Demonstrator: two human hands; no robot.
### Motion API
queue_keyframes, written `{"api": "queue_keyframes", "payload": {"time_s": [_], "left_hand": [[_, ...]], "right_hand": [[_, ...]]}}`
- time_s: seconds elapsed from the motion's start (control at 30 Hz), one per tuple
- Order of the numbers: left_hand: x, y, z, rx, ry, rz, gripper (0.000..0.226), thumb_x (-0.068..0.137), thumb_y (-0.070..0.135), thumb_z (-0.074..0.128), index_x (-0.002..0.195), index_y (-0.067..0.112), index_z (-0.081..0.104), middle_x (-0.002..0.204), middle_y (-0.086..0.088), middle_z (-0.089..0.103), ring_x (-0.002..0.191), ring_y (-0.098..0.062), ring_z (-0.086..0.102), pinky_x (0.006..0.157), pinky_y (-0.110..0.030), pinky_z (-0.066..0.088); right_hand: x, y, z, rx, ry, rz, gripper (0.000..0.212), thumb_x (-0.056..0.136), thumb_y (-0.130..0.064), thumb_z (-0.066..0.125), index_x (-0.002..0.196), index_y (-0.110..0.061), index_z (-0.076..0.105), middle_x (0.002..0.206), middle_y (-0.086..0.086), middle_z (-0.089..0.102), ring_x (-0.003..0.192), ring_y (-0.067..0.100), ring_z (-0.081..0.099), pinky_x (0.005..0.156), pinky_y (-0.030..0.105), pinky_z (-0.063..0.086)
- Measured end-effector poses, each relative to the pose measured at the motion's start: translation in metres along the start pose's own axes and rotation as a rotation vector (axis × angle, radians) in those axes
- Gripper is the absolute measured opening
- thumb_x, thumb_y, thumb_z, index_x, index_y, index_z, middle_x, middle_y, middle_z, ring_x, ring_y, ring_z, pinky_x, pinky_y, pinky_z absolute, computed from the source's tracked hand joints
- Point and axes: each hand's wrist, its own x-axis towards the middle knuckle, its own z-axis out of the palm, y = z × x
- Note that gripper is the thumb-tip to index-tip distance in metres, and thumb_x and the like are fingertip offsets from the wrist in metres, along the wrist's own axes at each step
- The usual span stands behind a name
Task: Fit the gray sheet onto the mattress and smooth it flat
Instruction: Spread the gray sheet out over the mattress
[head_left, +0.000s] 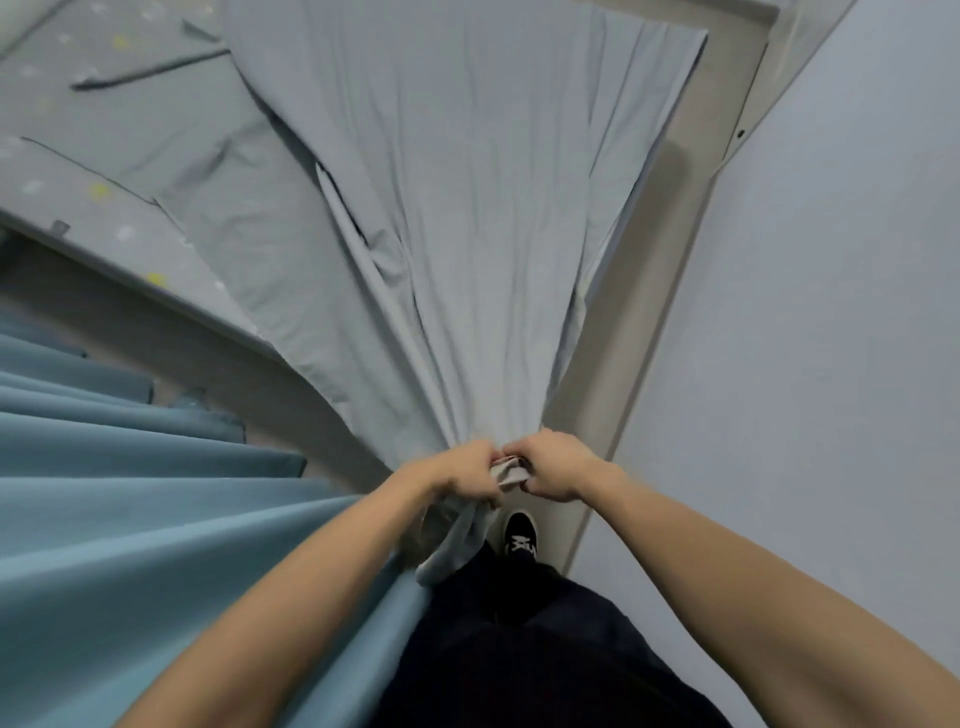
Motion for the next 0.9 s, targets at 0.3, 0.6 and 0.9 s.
{"api": "queue_keyframes", "payload": {"time_s": [0.3,0.6,0.9], "left_hand": [[-0.010,-0.060,0.012,0.173,0.288,-0.254,0.014,0.081,0.005,0.052,0.082,0.010,0.064,0.094,-0.016,0.069,0.094,-0.034,0.064,0.071,-0.032,0.046],[-0.018,0.001,0.076,-0.232,-0.067,-0.171,0.048,0.087,0.016,0.052,0.134,0.006,0.047,0.119,-0.016,0.060,0.109,-0.029,0.060,0.082,-0.032,0.045],[-0.017,-0.022,0.099,-0.280,-0.117,-0.183,0.051,0.072,0.031,0.073,0.123,0.025,0.066,0.114,0.000,0.068,0.109,-0.020,0.063,0.093,-0.029,0.048]], "right_hand": [[-0.037,0.052,0.010,0.051,0.047,0.247,0.012,0.078,-0.014,0.055,0.066,-0.016,0.055,0.095,0.007,0.052,0.096,0.031,0.054,0.072,0.031,0.043],[-0.011,-0.018,0.039,-0.062,-0.070,-0.147,0.089,0.073,-0.029,0.072,0.150,-0.034,0.029,0.137,-0.001,0.055,0.127,0.022,0.047,0.104,0.036,0.033],[-0.032,0.006,0.058,-0.218,-0.422,0.151,0.036,0.089,-0.023,0.062,0.125,-0.019,0.061,0.128,0.010,0.059,0.118,0.028,0.058,0.087,0.033,0.048]]}}
